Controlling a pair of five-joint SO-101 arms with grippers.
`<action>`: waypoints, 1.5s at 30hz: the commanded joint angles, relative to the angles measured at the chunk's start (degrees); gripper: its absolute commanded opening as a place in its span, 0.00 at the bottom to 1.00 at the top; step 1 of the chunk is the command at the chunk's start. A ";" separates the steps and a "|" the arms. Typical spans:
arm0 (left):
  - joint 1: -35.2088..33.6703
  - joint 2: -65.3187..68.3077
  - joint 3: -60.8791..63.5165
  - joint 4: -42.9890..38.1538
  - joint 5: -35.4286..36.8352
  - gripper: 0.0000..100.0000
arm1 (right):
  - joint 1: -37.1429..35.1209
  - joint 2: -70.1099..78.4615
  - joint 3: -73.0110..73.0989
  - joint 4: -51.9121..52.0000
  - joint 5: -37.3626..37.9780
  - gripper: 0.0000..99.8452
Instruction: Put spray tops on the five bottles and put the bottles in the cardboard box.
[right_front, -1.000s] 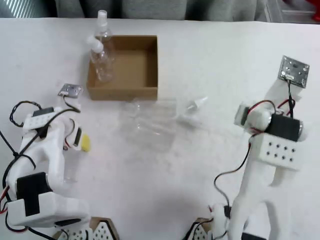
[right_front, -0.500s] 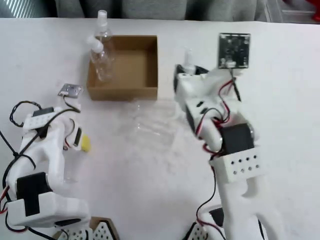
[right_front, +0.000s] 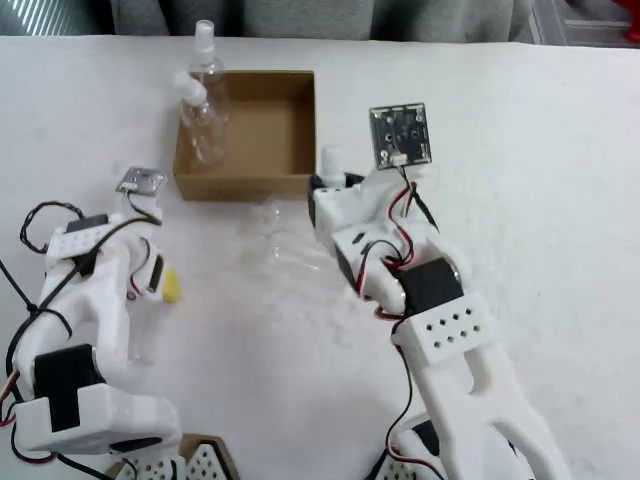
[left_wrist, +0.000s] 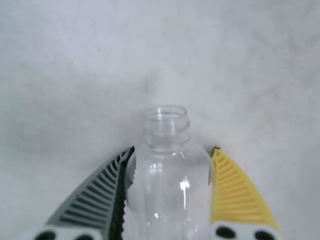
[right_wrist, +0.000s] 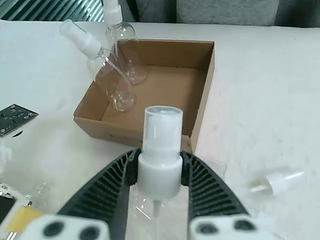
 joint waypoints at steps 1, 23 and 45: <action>1.71 -3.38 -5.54 0.00 -0.26 0.03 | -0.66 -1.45 2.46 -5.85 -0.53 0.02; 13.58 -44.88 10.46 -6.59 -0.09 0.03 | -7.16 -1.54 9.67 -14.29 -0.62 0.02; 15.52 -83.03 38.15 -13.98 -0.09 0.04 | -6.46 -27.38 18.64 -14.11 -0.62 0.02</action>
